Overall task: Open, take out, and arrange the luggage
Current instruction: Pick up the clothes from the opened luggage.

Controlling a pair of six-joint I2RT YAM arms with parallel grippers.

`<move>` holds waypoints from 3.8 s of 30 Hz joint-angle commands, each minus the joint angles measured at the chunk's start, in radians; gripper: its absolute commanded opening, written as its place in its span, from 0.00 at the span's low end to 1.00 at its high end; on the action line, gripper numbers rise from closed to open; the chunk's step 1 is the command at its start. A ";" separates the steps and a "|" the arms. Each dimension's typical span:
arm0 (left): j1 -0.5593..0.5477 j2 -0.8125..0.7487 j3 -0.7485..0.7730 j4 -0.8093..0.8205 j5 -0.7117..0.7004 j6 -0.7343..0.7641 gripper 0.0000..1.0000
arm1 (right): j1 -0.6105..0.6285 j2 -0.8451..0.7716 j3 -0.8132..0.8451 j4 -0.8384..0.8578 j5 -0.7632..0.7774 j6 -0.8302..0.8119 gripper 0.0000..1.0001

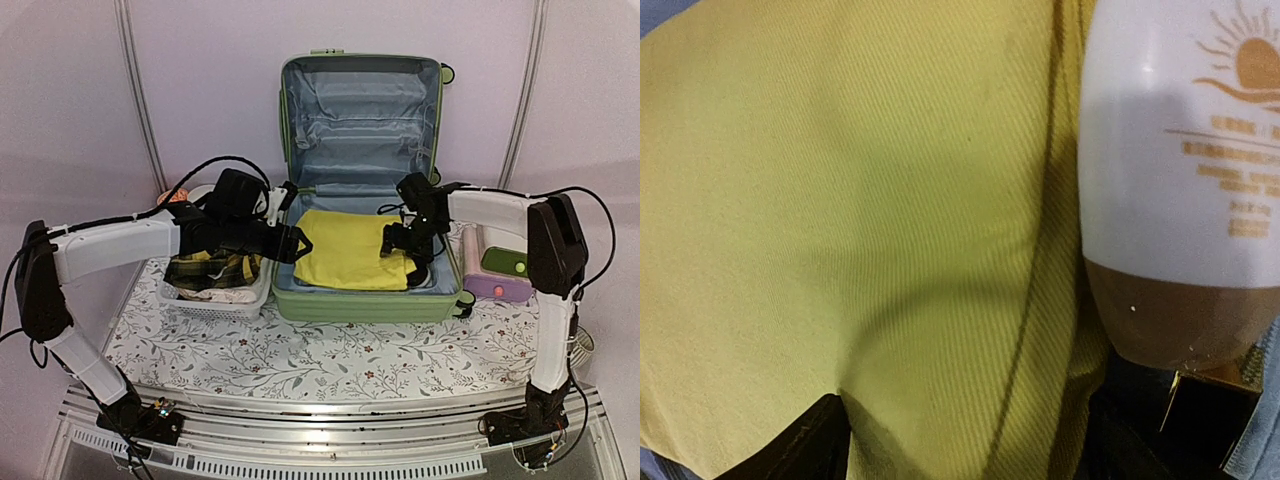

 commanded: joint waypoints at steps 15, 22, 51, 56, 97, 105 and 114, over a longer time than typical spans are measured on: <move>-0.005 -0.022 0.008 -0.003 -0.018 0.019 0.70 | 0.034 0.011 -0.010 0.265 -0.336 0.077 0.46; -0.005 -0.023 -0.001 0.004 -0.020 0.018 0.70 | 0.034 -0.091 0.097 0.247 -0.382 0.114 0.04; -0.121 -0.096 -0.069 0.084 0.153 0.125 0.74 | 0.040 -0.403 -0.168 0.112 -0.206 0.199 0.02; -0.227 -0.110 -0.104 0.139 0.089 0.257 0.82 | 0.042 -0.513 -0.305 0.127 -0.194 0.256 0.02; -0.498 0.238 0.014 0.659 -0.313 0.723 0.09 | 0.121 -0.756 -0.629 0.085 -0.058 0.603 0.96; -0.515 0.115 -0.077 0.638 -0.300 0.702 0.00 | 0.041 -0.778 -0.668 0.149 -0.082 0.581 0.97; -0.521 0.106 -0.083 0.623 -0.330 0.661 0.00 | 0.042 -0.816 -0.773 0.246 -0.214 0.719 0.94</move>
